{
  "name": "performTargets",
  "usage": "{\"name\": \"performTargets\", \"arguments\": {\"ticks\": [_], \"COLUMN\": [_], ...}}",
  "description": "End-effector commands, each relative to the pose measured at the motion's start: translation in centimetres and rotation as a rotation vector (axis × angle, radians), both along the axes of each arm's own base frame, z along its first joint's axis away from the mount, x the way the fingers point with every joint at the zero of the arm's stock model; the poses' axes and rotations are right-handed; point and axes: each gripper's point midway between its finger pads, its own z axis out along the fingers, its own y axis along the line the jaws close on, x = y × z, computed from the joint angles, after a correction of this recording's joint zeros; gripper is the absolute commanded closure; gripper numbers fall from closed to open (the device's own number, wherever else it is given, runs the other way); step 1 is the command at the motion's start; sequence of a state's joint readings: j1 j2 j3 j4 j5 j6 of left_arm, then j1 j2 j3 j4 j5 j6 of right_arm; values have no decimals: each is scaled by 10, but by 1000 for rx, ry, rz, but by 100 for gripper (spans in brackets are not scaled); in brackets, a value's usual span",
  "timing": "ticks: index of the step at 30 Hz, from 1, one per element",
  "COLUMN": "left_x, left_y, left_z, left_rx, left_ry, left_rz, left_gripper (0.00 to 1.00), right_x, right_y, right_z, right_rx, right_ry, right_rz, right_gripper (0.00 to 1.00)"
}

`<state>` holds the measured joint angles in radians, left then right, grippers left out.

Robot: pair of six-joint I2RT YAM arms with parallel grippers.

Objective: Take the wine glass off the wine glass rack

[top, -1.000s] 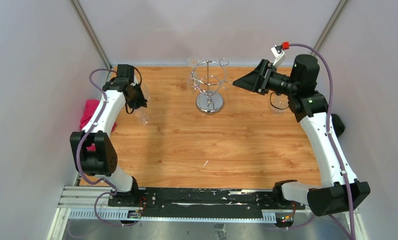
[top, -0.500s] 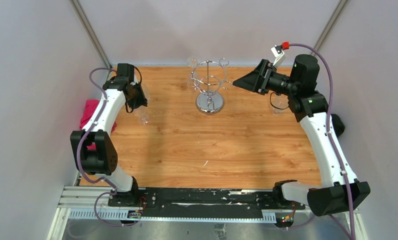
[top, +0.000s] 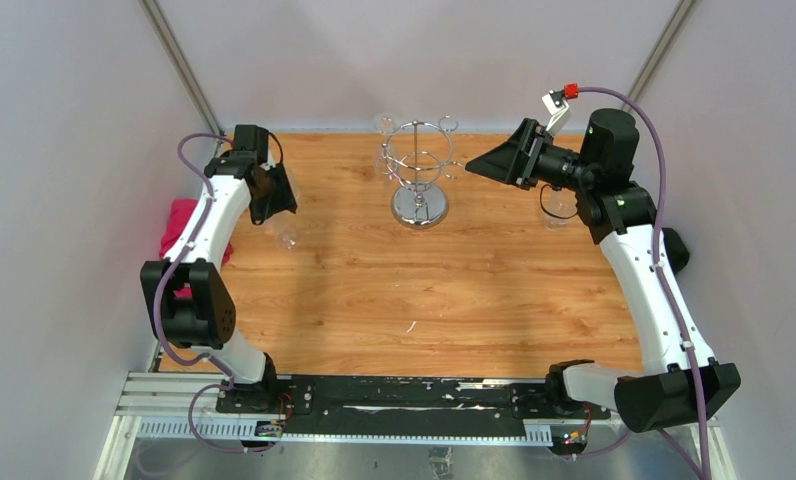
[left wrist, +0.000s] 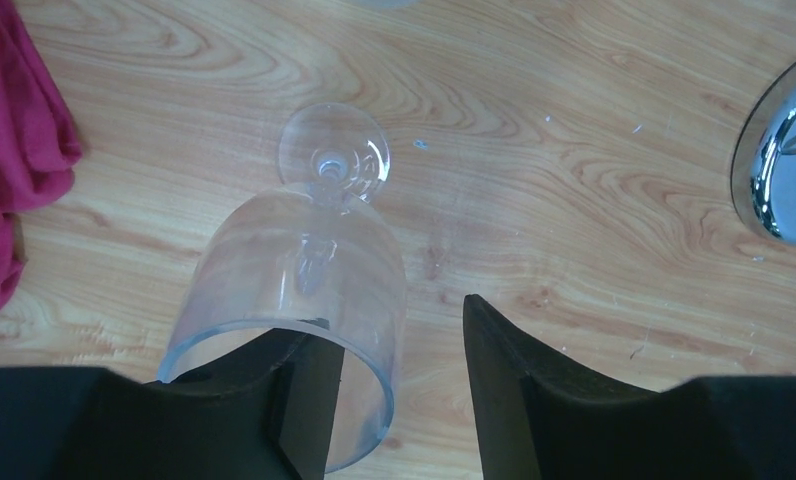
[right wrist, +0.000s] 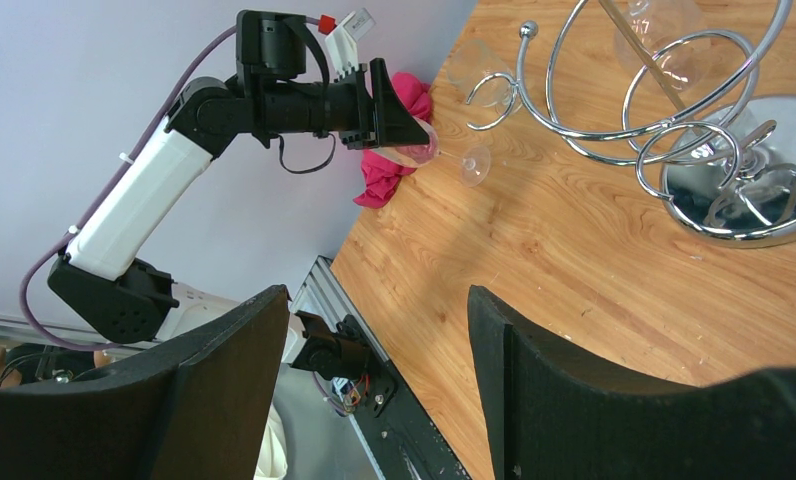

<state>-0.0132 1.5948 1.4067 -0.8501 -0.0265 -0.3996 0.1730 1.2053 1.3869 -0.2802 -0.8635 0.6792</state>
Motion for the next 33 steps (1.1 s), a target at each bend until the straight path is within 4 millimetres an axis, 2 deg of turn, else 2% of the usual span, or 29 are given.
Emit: {"name": "performTargets", "arguments": {"ticks": [1, 10, 24, 30, 33], "left_x": [1, 5, 7, 8, 8], "left_y": [1, 0, 4, 15, 13], "left_z": [14, 36, 60, 92, 108], "left_rx": [-6, -9, 10, 62, 49], "left_ry": [-18, -64, -112, -175, -213], "left_rz": [-2, -3, 5, 37, 35], "left_gripper": [48, 48, 48, 47, 47], "right_x": [4, 4, 3, 2, 2], "right_y": [-3, -3, -3, -3, -3], "right_z": [2, 2, 0, -1, 0], "right_rx": [2, 8, 9, 11, 12], "right_ry": [-15, -15, -10, -9, -11], "right_rz": [-7, -5, -2, -2, -3], "right_gripper": [29, 29, 29, 29, 29]}}
